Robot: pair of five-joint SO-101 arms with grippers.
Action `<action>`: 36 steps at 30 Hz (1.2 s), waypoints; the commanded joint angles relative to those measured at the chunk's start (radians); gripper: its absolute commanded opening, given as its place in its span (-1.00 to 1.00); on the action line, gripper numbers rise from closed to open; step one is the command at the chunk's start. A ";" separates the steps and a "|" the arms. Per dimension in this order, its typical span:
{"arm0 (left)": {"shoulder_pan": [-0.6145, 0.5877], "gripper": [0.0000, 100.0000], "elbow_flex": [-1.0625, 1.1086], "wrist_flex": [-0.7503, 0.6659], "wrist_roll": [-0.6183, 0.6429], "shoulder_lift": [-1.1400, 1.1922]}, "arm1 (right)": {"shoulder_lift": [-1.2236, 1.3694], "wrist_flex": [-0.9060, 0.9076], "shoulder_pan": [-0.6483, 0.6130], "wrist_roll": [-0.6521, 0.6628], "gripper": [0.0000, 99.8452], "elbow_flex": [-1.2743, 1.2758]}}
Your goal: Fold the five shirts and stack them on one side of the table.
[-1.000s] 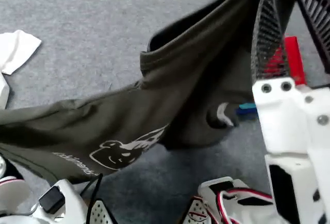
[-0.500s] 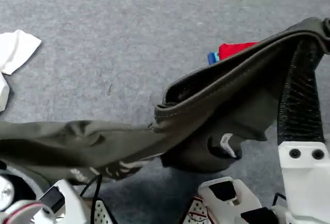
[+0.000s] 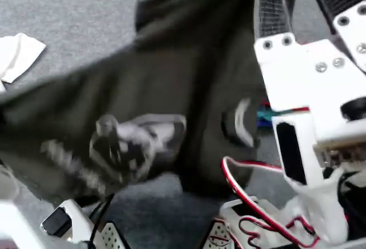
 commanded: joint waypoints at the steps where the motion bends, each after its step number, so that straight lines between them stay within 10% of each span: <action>1: -0.015 -0.96 0.114 -0.058 0.000 -0.001 | 0.048 -0.071 -0.045 0.009 -0.99 -0.004; 36: -0.006 -0.96 0.026 -0.014 -0.049 -0.278 | -0.156 0.041 -0.087 0.009 -0.99 -0.010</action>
